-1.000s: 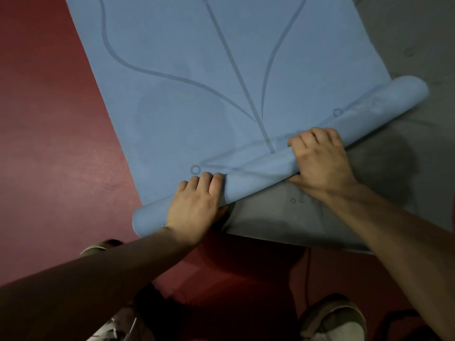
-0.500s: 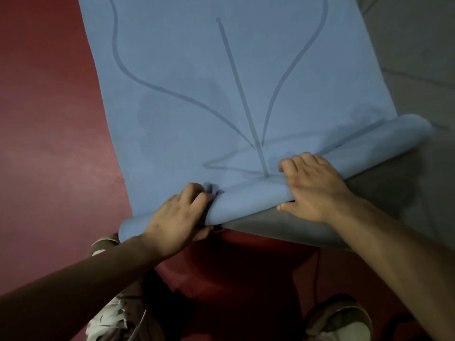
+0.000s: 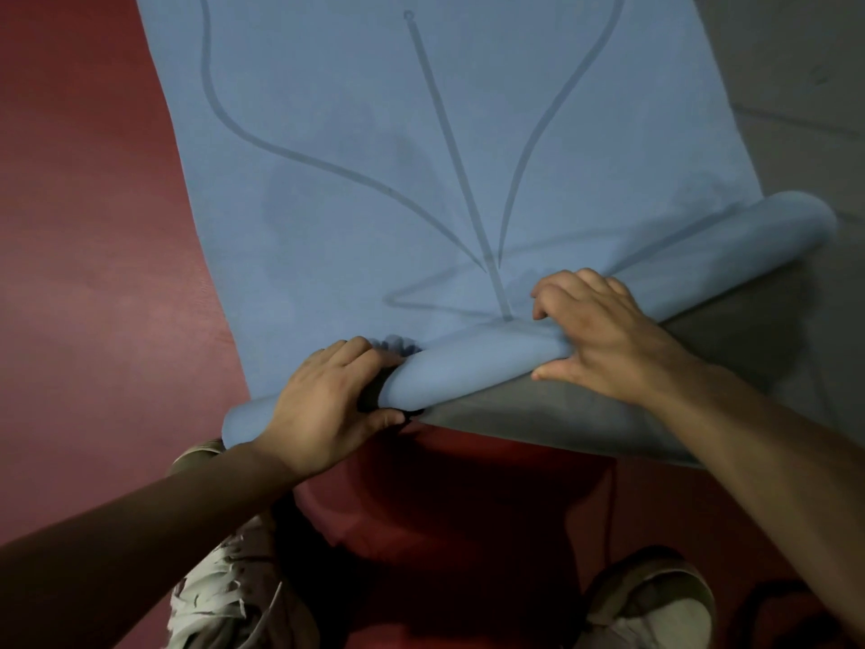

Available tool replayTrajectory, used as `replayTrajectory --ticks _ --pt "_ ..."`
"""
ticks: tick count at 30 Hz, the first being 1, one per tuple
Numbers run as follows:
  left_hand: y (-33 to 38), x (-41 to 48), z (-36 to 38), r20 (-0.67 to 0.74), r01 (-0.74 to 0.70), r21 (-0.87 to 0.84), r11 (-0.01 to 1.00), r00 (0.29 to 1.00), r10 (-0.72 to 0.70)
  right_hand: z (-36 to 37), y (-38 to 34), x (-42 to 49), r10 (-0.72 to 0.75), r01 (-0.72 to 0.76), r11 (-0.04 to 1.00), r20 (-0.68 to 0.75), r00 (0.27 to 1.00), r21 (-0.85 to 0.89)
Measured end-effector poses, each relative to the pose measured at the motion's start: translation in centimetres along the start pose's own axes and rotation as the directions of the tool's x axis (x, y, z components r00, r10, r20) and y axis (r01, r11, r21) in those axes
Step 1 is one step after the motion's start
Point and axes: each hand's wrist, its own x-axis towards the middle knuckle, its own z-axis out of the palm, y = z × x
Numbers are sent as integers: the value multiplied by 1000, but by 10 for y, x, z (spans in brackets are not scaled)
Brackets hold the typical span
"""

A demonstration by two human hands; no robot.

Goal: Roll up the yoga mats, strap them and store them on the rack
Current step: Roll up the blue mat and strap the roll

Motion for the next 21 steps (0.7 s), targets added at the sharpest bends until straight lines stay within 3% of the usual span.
replayTrajectory --ticks 14,21 --pt "9 8 -13 -87 33 164 986 996 -18 -8 -7 8 -21 9 997 -158 987 -73" --pt "25 9 -8 -153 75 330 941 988 -25 -5 -5 16 69 -58 996 -170 983 70"
